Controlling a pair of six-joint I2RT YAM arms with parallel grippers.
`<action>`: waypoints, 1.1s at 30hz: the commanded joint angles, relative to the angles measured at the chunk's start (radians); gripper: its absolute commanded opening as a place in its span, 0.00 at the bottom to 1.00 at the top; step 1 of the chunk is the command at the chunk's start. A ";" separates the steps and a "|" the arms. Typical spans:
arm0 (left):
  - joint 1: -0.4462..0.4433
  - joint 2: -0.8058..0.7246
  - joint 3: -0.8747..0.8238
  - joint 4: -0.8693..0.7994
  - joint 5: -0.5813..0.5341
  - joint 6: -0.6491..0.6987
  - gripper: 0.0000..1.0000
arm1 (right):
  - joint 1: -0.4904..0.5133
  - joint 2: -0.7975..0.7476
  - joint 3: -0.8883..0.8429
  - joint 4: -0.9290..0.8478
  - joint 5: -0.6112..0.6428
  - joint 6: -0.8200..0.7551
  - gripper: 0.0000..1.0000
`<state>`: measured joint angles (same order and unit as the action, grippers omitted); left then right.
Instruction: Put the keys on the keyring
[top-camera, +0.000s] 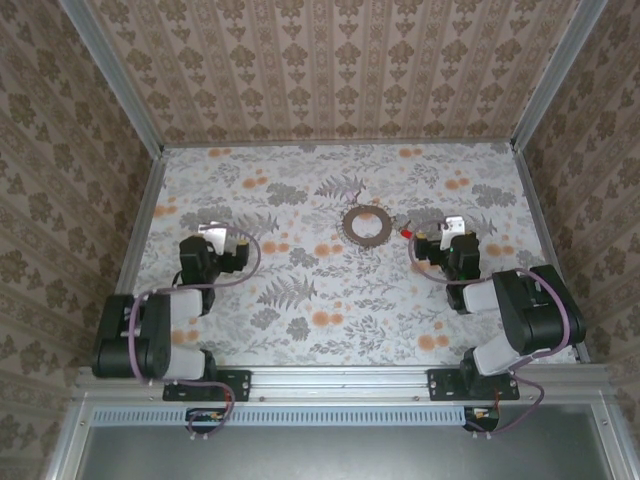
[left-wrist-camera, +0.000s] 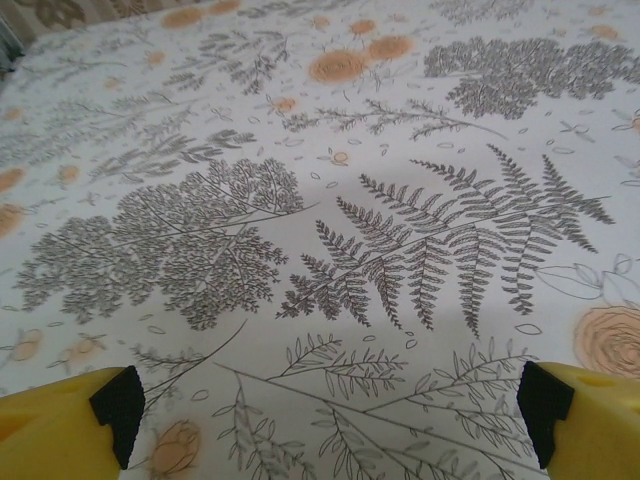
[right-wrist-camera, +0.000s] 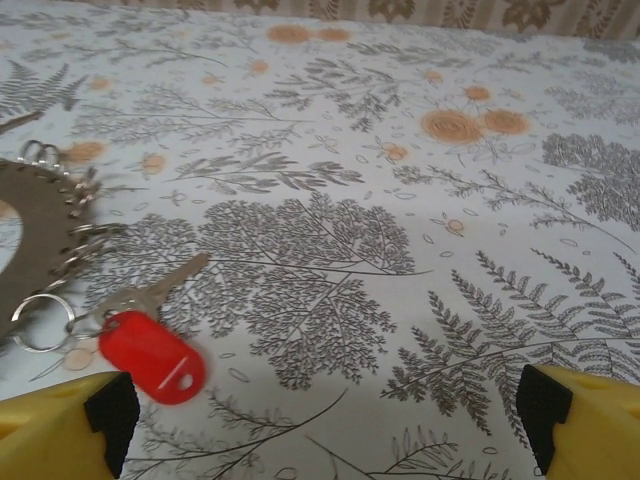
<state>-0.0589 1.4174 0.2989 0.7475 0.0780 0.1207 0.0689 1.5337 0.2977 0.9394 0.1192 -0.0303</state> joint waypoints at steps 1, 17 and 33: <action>0.029 0.143 0.031 0.304 -0.016 -0.014 1.00 | -0.011 0.009 0.055 0.038 -0.022 0.018 1.00; 0.044 0.116 0.111 0.093 -0.061 -0.060 1.00 | -0.051 -0.006 0.105 -0.077 -0.026 0.070 1.00; 0.045 0.116 0.111 0.095 -0.061 -0.061 1.00 | -0.052 0.002 0.121 -0.102 -0.049 0.063 0.99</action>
<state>-0.0223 1.5444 0.3992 0.8410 0.0250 0.0784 0.0174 1.5337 0.3981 0.8486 0.0940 0.0265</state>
